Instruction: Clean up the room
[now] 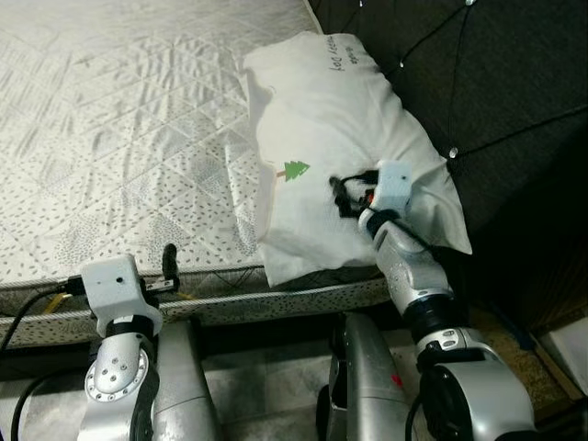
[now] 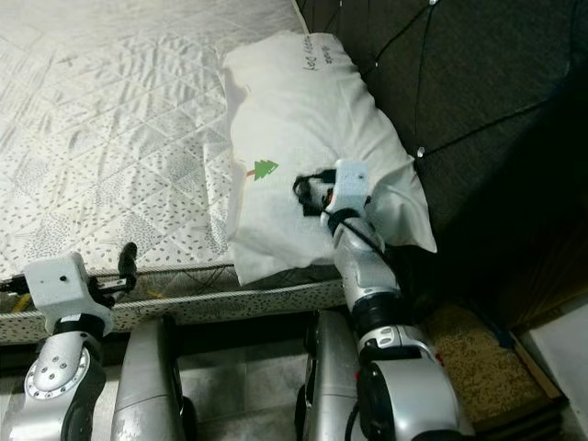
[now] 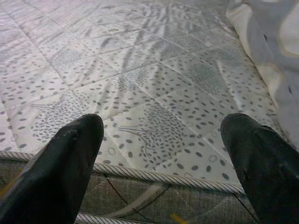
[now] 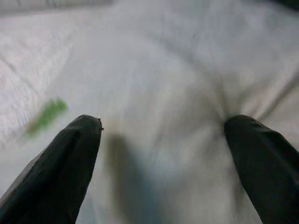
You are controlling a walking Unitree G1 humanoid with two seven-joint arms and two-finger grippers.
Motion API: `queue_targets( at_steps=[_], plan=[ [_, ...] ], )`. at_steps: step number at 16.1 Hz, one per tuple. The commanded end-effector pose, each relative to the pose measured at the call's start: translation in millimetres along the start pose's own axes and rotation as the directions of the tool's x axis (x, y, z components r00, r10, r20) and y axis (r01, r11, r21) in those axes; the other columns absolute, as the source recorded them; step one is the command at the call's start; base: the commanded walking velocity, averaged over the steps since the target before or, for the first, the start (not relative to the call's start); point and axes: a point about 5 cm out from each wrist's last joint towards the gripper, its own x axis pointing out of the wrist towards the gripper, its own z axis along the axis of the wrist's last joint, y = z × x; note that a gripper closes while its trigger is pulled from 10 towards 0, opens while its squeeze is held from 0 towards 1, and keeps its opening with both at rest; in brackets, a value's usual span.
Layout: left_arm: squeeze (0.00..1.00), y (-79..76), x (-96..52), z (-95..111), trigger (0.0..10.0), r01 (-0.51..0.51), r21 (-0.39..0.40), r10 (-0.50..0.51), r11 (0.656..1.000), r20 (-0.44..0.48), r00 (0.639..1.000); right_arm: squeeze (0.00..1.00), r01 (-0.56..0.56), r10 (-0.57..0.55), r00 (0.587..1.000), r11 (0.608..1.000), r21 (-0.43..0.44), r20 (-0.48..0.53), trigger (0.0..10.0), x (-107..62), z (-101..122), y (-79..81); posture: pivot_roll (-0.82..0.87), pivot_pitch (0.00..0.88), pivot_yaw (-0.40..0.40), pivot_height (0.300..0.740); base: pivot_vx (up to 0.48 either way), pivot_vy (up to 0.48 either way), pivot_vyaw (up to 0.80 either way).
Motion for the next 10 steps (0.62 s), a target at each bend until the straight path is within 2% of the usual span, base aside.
queue_targets(
  at_steps=[1,2,3,4,6,7,10],
  plan=[
    [0.0,-2.7,-0.9,5.5,10.0,0.003,-0.009,-0.003,1.0,0.026,1.0,1.0,-0.01,0.008,0.996,1.0,0.022,0.09,10.0,0.1,20.6,-1.0,0.07,0.08,-0.068,0.523,0.0,0.0,0.0],
    [0.0,-3.0,-1.6,6.0,10.0,0.0,-0.008,0.0,1.0,0.036,0.999,1.0,-0.021,0.017,0.992,0.999,0.033,0.126,10.0,-2.0,30.2,-0.5,0.06,0.075,-0.068,0.523,0.0,0.0,0.0],
    [0.0,-3.4,-3.1,6.8,10.0,-0.004,-0.022,0.005,1.0,0.049,0.999,1.0,-0.084,0.078,0.982,0.996,0.028,0.172,10.0,-12.1,39.3,1.7,0.06,0.07,-0.069,0.523,0.0,0.0,0.0],
    [0.0,-3.6,-3.7,6.5,10.0,-0.004,-0.024,0.005,1.0,0.049,0.999,1.0,-0.098,0.095,0.98,0.995,0.007,0.177,10.0,-18.2,38.8,1.0,0.06,0.066,-0.071,0.523,0.0,0.0,0.0],
    [0.0,-5.0,-2.1,5.7,10.0,0.002,-0.027,-0.001,1.0,0.047,0.999,1.0,-0.141,0.147,0.979,0.989,-0.051,0.139,10.0,-37.3,23.5,0.4,0.04,0.061,-0.073,0.523,0.0,0.0,0.0],
    [0.0,-6.4,-0.2,6.1,10.0,0.006,-0.028,-0.005,1.0,0.05,0.999,0.0,-0.166,0.173,0.979,0.984,-0.064,0.109,10.0,-42.8,14.9,1.0,0.04,0.061,-0.072,0.523,0.0,0.0,0.0],
    [0.0,-9.8,5.3,10.2,10.0,0.018,-0.032,-0.015,0.999,0.069,0.998,0.0,-0.191,0.194,0.974,0.981,-0.037,0.116,10.0,-44.1,15.0,12.7,0.04,0.068,-0.063,0.543,0.0,0.0,0.0]
  ],
)
